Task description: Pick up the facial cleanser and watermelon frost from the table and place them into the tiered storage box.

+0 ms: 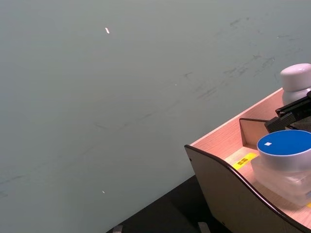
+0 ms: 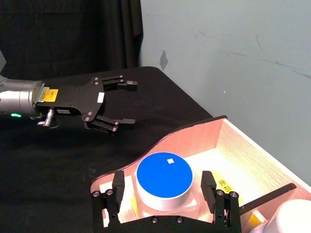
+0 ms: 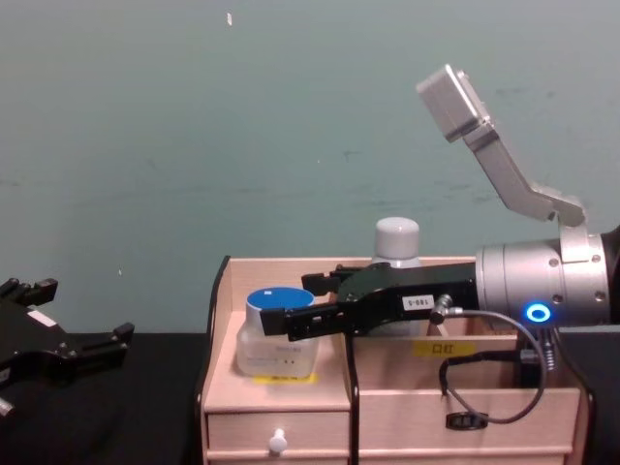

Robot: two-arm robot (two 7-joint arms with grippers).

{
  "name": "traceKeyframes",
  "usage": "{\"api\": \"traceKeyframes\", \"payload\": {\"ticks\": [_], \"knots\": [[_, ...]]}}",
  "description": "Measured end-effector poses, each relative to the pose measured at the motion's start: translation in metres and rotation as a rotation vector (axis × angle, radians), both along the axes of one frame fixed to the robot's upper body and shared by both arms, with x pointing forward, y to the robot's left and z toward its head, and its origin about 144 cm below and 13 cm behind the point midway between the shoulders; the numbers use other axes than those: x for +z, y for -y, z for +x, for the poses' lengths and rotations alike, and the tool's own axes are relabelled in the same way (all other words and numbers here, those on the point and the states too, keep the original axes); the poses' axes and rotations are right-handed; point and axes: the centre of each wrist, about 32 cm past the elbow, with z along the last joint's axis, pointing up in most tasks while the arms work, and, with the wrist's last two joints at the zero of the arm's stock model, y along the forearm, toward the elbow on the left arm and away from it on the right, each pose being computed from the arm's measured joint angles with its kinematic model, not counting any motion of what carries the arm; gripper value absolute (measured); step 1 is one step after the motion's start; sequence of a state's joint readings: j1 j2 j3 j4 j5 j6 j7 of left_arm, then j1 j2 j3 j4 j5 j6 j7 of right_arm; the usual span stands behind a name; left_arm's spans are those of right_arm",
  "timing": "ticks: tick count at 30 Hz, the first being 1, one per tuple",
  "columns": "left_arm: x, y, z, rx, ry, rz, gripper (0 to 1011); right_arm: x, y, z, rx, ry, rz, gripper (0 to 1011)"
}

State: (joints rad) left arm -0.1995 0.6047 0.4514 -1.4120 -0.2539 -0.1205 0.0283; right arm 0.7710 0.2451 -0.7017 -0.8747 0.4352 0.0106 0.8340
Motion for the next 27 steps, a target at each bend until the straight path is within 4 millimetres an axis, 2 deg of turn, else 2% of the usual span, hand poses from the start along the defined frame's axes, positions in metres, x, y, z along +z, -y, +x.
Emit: {"api": "traceKeyframes", "payload": {"ticks": [10,18,27], "knots": [[0.0,0.0,0.0,0.0,0.0,0.0,1001,0.0,0.0,0.0,0.0,0.001,0.0,1002],[0.0,0.0,0.0,0.0,0.0,0.0,1001,0.006,0.002,-0.008,-0.001,0.027,0.024,1002],[0.0,0.0,0.0,0.0,0.0,0.0,1001,0.02,0.01,-0.03,0.014,0.072,0.079,1002]]}}
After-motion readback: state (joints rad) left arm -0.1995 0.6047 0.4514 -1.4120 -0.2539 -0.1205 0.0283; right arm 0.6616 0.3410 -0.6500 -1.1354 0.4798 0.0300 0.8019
